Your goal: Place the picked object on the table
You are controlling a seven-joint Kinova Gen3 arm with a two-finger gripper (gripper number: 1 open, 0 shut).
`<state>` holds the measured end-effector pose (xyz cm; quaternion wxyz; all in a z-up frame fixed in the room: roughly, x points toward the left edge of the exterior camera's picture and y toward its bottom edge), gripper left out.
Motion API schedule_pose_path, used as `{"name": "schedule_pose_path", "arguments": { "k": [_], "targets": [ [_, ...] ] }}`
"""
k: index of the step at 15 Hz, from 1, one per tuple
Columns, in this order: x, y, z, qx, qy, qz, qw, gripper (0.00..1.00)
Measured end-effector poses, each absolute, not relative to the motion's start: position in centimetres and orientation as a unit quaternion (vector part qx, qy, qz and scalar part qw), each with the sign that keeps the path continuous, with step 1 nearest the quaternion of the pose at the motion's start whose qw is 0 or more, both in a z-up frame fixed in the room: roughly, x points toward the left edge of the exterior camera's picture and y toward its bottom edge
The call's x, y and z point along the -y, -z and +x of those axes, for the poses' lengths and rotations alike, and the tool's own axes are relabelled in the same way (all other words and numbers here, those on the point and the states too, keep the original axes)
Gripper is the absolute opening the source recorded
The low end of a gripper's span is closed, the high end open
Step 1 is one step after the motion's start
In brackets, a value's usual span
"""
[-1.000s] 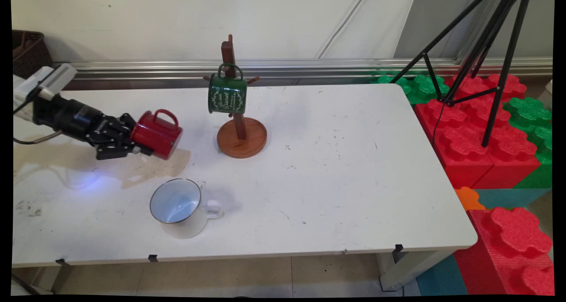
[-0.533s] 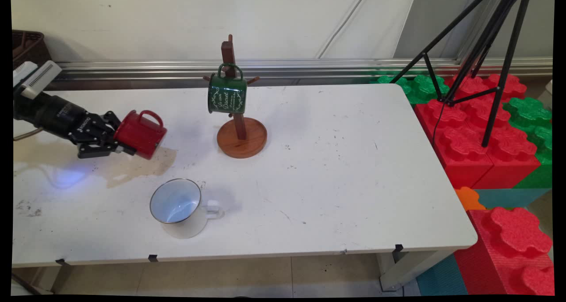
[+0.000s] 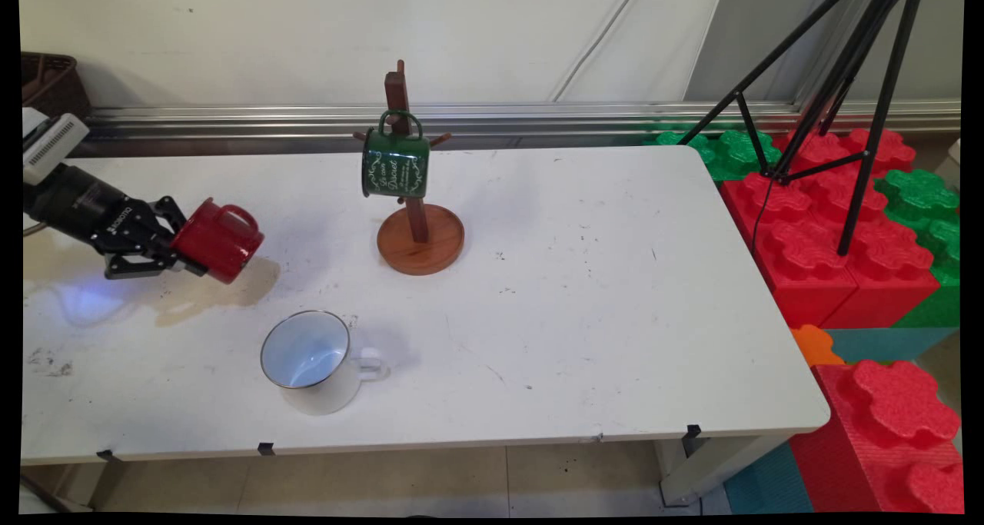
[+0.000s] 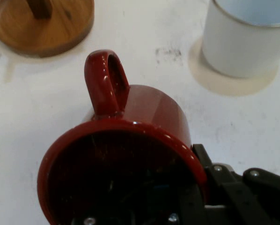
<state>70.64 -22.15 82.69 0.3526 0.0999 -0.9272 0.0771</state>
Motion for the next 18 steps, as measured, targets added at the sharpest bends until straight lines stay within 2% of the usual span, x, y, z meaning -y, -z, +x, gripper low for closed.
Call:
{"name": "schedule_pose_path", "arguments": {
  "k": [18],
  "targets": [
    [21.17, -81.92, 70.3, 0.964, -0.081, 0.044, 0.249, 0.0]
  ]
}}
